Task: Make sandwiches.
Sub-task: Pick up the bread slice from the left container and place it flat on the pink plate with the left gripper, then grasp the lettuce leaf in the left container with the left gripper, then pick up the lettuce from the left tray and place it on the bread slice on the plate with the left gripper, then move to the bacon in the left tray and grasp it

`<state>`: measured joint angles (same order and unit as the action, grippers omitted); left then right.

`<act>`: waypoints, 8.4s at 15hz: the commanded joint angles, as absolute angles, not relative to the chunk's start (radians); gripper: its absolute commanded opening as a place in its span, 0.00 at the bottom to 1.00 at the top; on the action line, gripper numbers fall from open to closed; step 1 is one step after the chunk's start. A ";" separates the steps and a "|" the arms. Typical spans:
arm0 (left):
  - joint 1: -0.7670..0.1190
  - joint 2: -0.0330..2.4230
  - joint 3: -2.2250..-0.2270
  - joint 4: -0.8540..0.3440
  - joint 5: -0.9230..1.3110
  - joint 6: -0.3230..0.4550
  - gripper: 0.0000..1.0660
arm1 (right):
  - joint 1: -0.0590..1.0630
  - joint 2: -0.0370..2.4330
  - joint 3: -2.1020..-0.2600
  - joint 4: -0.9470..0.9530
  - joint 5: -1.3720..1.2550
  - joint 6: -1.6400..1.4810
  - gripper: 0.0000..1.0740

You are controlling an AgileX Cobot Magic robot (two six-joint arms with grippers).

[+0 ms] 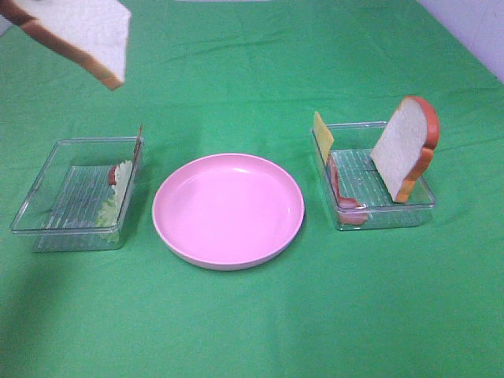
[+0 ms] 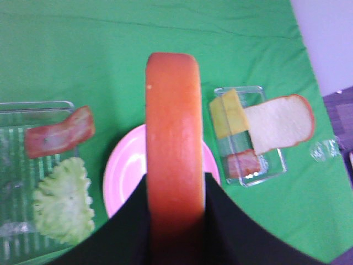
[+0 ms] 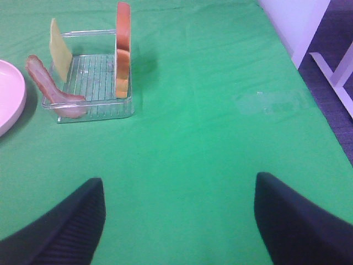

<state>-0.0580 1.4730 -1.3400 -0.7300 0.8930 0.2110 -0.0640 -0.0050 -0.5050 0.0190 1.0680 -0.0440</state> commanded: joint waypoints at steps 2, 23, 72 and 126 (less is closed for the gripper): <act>-0.197 1.578 -1.344 -0.792 0.898 0.248 0.00 | -0.068 -0.021 -0.505 0.017 1.058 -0.054 0.66; -0.440 2.003 -1.350 -0.811 0.713 0.146 0.70 | -0.068 -0.021 -0.505 0.017 1.058 -0.054 0.66; -0.434 2.080 -1.529 0.070 1.081 -0.415 0.00 | -0.068 -0.021 -0.505 0.017 1.058 -0.054 0.66; -0.478 2.149 -2.071 0.163 1.287 -0.388 0.85 | -0.068 -0.021 -0.505 0.017 1.058 -0.054 0.66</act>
